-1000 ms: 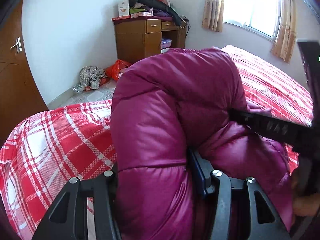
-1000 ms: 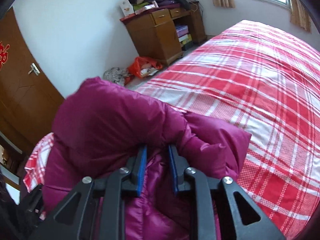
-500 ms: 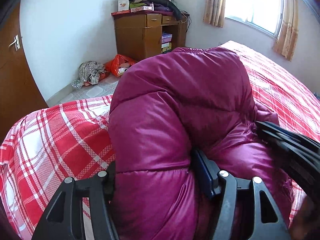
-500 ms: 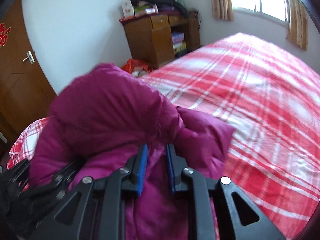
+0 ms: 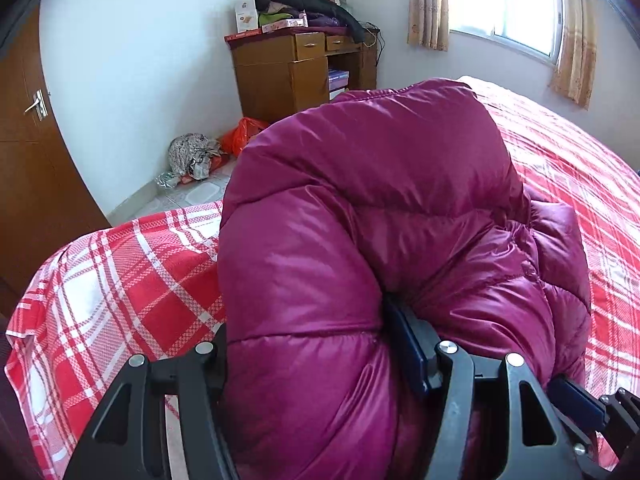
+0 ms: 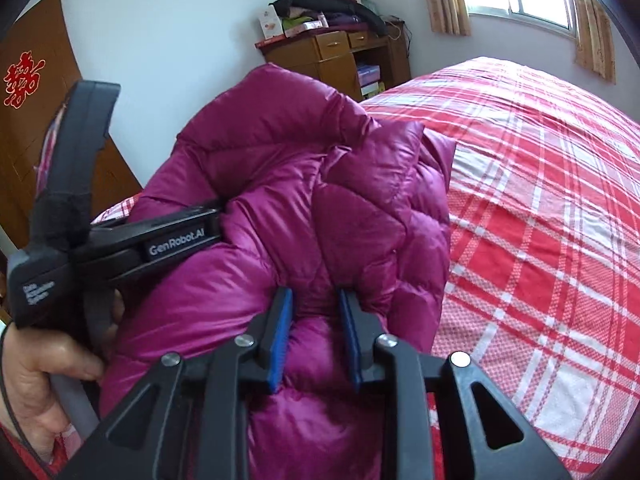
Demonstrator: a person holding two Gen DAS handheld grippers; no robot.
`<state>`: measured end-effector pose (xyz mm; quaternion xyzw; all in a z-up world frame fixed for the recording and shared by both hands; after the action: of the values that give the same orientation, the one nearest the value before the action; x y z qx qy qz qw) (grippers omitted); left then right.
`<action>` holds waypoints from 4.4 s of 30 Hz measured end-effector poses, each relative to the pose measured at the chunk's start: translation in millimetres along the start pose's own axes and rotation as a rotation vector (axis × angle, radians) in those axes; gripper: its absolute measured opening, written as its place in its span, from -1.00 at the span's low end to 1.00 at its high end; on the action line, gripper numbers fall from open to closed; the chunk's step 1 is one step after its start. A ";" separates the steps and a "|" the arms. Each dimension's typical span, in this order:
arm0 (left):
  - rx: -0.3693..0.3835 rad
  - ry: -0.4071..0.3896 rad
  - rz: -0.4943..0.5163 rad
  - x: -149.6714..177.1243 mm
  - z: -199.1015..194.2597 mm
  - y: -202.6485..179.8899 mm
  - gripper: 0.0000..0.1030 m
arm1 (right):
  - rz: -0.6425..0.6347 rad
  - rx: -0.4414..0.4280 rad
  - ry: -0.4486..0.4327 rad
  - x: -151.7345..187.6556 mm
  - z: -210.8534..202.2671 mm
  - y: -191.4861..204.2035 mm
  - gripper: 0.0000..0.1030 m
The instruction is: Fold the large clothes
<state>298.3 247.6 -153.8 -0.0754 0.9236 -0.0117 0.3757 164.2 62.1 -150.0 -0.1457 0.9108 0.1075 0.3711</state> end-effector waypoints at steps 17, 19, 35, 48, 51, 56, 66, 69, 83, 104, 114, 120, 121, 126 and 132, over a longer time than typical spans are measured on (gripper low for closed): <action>0.028 0.001 0.039 77.2 -117.6 12.5 0.25 | 0.081 0.035 -0.027 5.7 -38.8 1.2 0.20; 0.026 0.003 0.041 86.7 -120.0 10.9 0.25 | 0.077 0.047 -0.034 11.7 -45.3 4.9 0.20; 0.019 0.040 0.111 130.0 -178.6 -4.1 0.25 | 0.119 0.063 -0.076 59.5 -126.9 -3.4 0.63; 0.108 0.030 0.049 168.7 -199.6 8.4 0.25 | 0.054 0.054 -0.148 60.5 -165.2 17.2 0.68; 0.123 -0.028 0.006 162.1 -208.4 25.9 0.25 | -0.027 0.026 -0.205 19.4 -161.8 33.0 0.12; 0.055 -0.097 -0.015 145.4 -208.9 51.9 0.25 | -0.138 0.016 -0.236 -63.9 -113.8 60.3 0.03; -0.061 -0.118 -0.073 119.0 -191.1 106.9 0.25 | -0.108 -0.017 0.078 -140.1 94.3 73.7 -0.06; -0.102 -0.134 -0.082 105.5 -182.7 117.4 0.25 | -0.107 -0.030 0.089 -129.4 120.6 65.1 -0.06; -0.129 -0.088 -0.176 50.7 -148.4 101.1 0.26 | 0.112 -0.069 -0.099 -66.1 -45.1 12.0 0.70; -0.103 -0.089 -0.043 122.9 -218.6 26.7 0.28 | 0.163 0.168 -0.222 46.0 -184.9 -5.4 0.84; -0.114 -0.276 0.039 115.6 -277.6 8.2 0.44 | 0.142 0.195 -0.479 38.3 -250.1 17.7 1.00; -0.122 -0.348 0.064 113.7 -297.2 2.7 0.49 | 0.134 0.208 -0.557 39.0 -265.7 21.0 1.00; -0.115 -0.350 0.063 113.5 -298.3 2.1 0.49 | 0.135 0.212 -0.561 39.4 -266.5 20.7 1.00; -0.107 -0.360 0.061 114.8 -300.9 -1.1 0.50 | 0.143 0.228 -0.571 42.5 -268.1 17.0 1.00; -0.114 -0.374 0.086 116.2 -303.0 -7.0 0.51 | 0.146 0.219 -0.551 44.5 -263.6 16.2 1.00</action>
<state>6.3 212.8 -16.3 -0.0578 0.8392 0.0710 0.5361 -41.6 -11.1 4.9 -0.0045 0.7899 0.0704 0.6091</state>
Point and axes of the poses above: each gripper's, at about its wrist camera, not at the fingertips, and z roughly the way its jaws point, y to its left, x to its underside, the point moved 3 cm from there along z, roughly the way its jaws point, and after that the axes turned 10 degrees about x, right-handed, at the moved point
